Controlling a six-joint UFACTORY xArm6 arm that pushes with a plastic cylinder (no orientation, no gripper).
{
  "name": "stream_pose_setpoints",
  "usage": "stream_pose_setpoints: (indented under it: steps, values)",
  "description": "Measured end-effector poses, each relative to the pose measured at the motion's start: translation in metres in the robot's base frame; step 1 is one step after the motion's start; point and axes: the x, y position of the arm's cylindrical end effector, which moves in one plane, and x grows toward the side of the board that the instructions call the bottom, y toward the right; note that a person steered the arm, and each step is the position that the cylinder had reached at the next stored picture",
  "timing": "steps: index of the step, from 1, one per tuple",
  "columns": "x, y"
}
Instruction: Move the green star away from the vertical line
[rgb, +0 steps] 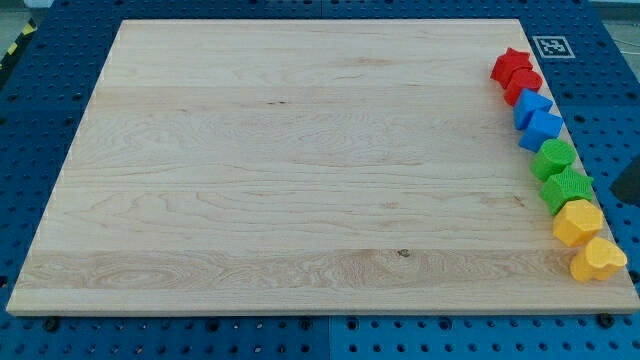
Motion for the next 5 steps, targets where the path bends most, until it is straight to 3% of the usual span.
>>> stream_pose_setpoints:
  steps: [2,5]
  values:
    - [-0.001,-0.012]
    - [-0.001,-0.082]
